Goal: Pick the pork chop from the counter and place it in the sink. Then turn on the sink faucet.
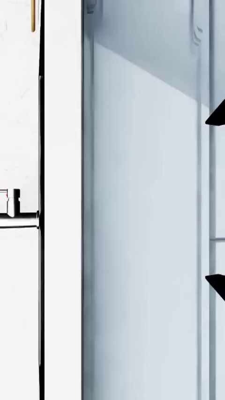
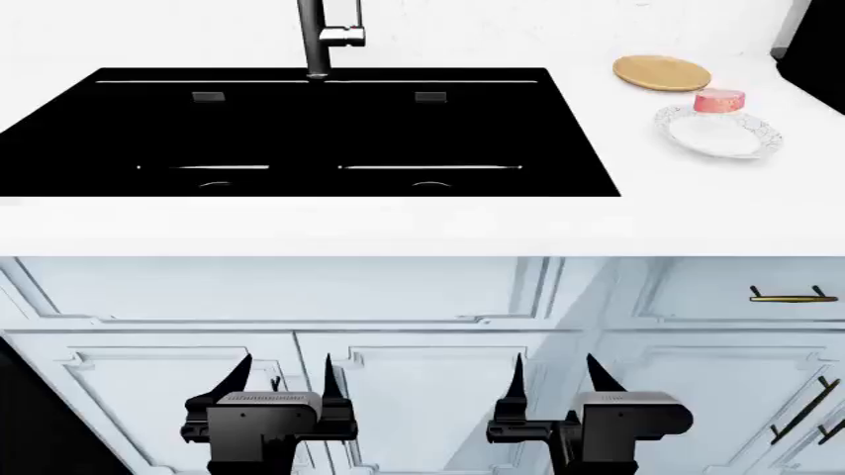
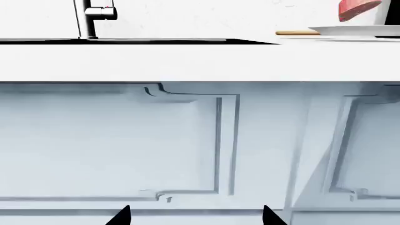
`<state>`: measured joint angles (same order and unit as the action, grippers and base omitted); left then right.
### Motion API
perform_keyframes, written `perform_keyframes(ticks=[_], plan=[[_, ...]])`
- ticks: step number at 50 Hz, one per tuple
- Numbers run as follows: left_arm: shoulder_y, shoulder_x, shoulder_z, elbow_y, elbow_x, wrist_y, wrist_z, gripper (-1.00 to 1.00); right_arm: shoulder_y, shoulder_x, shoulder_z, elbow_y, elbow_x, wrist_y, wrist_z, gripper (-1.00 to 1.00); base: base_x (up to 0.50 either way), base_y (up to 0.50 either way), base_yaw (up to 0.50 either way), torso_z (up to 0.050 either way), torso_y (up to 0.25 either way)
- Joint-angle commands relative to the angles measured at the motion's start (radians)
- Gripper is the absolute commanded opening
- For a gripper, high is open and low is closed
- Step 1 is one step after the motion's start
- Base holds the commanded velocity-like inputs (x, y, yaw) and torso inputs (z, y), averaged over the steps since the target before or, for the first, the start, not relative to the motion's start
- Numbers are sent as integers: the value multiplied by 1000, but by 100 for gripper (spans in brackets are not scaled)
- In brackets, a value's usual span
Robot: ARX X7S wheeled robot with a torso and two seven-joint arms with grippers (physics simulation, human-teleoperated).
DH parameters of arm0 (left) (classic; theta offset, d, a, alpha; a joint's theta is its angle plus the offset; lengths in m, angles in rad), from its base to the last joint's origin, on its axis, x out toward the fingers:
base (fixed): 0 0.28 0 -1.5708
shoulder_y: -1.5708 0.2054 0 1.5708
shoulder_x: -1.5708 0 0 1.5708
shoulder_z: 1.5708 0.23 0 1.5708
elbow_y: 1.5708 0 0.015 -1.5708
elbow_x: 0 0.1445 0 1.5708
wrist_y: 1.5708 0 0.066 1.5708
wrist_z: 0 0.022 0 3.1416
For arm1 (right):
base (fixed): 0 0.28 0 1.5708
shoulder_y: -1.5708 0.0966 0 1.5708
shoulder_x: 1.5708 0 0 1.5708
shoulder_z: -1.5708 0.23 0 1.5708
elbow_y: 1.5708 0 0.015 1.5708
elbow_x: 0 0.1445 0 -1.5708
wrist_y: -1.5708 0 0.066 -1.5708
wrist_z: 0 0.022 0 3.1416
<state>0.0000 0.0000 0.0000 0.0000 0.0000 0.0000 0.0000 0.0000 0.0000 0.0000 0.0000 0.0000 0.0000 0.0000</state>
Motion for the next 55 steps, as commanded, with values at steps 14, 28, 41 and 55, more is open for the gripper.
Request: perform_keyframes(ticks=[14,28,41,55], plan=[[-2,-50,53,22,-76,-34,-51,100,-1,51,-64,-3,43,6,58,100,0,0,0,0,0],[16,-72,21,217,-152,-210,-117,100,-15,81,-84,-166,35,121,110,100,0,0,0,0,0],[-174,-128,31,600,-141,-635,-184,100,143,141,-126,-611,-12,665,121,100,0,0,0,0,0],[-413,-130,-8,687,-247,-902,-191,100,386,158,-158,-752,-23,992,106,100,0,0,0,38,0]])
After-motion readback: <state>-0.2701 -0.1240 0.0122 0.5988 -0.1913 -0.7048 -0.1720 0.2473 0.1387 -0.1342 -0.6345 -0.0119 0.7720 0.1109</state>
